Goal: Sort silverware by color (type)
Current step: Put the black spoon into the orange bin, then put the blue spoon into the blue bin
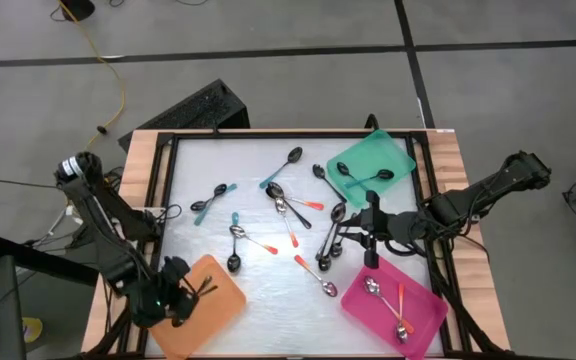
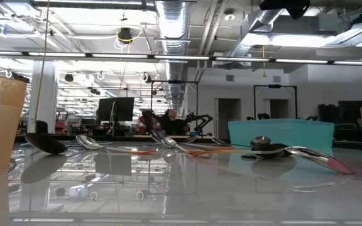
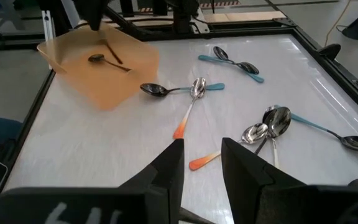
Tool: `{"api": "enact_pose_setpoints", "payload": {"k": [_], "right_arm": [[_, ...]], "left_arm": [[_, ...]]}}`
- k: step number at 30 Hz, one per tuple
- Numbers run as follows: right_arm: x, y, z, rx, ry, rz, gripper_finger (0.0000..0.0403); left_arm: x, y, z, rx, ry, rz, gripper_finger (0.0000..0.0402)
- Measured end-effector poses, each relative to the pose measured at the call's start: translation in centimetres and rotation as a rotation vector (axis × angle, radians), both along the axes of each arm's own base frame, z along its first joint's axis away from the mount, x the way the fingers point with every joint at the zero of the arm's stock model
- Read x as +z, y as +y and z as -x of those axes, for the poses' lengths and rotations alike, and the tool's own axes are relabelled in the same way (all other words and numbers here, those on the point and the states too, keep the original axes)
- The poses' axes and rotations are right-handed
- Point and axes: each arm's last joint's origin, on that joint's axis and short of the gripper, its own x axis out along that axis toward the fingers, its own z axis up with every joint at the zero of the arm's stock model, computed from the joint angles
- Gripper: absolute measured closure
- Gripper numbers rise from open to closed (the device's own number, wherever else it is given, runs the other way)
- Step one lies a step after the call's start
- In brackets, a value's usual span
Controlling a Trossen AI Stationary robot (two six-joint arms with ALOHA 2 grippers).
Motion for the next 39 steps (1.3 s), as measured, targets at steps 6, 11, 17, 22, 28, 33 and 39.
{"api": "enact_pose_setpoints", "payload": {"k": [6,11,17,22,28,33,39], "right_arm": [[-0.1,0.0,0.0,0.0,0.008,0.004,0.0285],[-0.1,0.0,0.0,0.0,0.008,0.003,0.0285],[-0.1,0.0,0.0,0.0,0.009,0.004,0.0285],[-0.1,0.0,0.0,0.0,0.009,0.004,0.0285],[-0.1,0.0,0.1,0.001,0.015,0.008,0.0285],[-0.2,-0.4,0.0,-0.013,0.028,0.013,0.0285],[-0.1,-1.1,-0.3,-0.045,0.011,0.011,0.0285]], "left_arm": [[-1.8,-1.6,-0.7,0.026,0.043,-0.004,0.0401],[-3.2,-2.8,-1.5,0.022,0.052,-0.01,0.0401],[-3.9,-3.0,-1.8,-0.005,0.096,-0.015,0.0401],[-3.8,-2.5,-2.0,-0.037,0.092,-0.046,0.0371],[-3.7,-2.1,-2.6,-0.081,0.078,-0.065,0.0296],[-3.6,-1.6,-3.1,-0.118,0.085,-0.068,0.0252],[-1.4,0.8,-3.1,-0.134,-0.024,-0.148,0.0244]]}}
